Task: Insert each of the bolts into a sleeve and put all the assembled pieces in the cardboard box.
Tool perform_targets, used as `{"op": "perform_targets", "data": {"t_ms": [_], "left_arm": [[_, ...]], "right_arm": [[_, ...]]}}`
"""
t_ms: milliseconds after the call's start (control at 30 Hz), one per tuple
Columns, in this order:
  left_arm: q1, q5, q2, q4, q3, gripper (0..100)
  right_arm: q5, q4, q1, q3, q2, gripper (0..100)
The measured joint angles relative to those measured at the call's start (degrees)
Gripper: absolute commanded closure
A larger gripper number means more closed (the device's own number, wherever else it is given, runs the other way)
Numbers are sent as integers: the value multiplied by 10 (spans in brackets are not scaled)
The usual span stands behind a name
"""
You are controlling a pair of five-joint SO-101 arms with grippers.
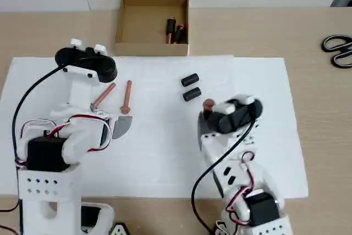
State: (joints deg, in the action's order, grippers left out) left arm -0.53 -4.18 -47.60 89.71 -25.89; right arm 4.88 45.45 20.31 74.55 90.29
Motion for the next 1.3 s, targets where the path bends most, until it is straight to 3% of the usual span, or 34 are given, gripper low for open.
{"op": "perform_targets", "data": {"t_ms": [333,900,1200,1300], "left_arm": [[-5,0,0,4,0,709],[-5,-2,0,37,0,709],[-5,-2,0,40,0,709],[-5,-2,0,40,0,709]], "right_arm": [[-2,-102,-10,-376,-479,995],[-2,-465,4,-971,-1298,995],[-2,-490,23,-1163,-1516,990],[-2,-485,30,-1185,-1538,902]]}}
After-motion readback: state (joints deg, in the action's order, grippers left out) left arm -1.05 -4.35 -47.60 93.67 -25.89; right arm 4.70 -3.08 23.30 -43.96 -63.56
